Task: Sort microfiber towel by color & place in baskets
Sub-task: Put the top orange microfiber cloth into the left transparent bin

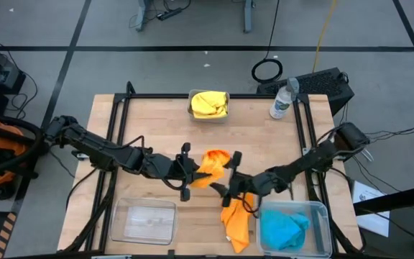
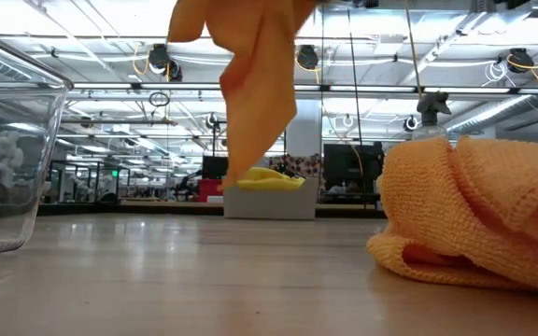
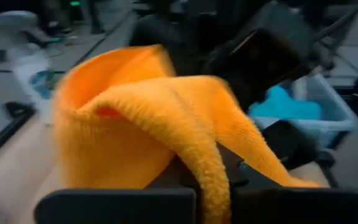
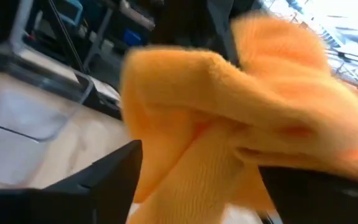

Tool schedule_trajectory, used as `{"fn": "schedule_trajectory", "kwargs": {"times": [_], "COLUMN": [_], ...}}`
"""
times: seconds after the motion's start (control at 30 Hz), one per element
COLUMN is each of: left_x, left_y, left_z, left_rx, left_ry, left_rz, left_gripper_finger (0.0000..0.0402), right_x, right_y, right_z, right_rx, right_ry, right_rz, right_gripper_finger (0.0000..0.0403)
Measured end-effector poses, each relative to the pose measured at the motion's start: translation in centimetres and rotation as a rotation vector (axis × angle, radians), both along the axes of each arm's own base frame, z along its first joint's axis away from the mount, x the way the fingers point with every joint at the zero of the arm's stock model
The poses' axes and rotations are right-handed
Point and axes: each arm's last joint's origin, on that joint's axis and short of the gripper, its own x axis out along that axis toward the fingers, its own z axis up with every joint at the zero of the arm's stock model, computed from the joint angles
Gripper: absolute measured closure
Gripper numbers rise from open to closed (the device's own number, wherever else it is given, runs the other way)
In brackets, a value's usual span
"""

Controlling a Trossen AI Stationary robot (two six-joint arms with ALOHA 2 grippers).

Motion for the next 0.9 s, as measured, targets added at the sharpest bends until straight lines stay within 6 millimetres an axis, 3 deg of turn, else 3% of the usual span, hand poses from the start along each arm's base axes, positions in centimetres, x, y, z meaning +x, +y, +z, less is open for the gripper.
{"fn": "schedule_trajectory", "kwargs": {"times": [0.13,0.23,0.43,0.57,0.9], "left_x": [0.0,-0.2,-0.8,-1.4,-2.8], "left_y": [-0.5,-0.9,-2.4,-3.5,-5.3], "left_z": [0.3,0.2,0.1,0.1,0.2], "left_rx": [-0.027,-0.023,0.001,0.049,0.192], "left_ry": [-0.025,-0.015,-0.009,-0.017,-0.043], "left_rz": [-0.102,-0.126,-0.118,-0.067,0.105], "left_gripper_finger": [0.0381,0.0378,0.0374,0.0344,0.0186], "right_x": [2.1,3.0,2.7,1.6,-0.3], "right_y": [-0.7,-0.6,-0.1,0.4,0.6], "right_z": [-0.5,-0.8,-0.5,0.1,1.6], "right_rx": [-0.012,-0.024,-0.054,-0.063,-0.037], "right_ry": [0.027,0.033,0.058,0.117,0.187], "right_rz": [-0.038,-0.038,-0.032,-0.035,-0.011], "right_gripper_finger": [0.0088,0.0124,0.0282,0.0385,0.0386]}}
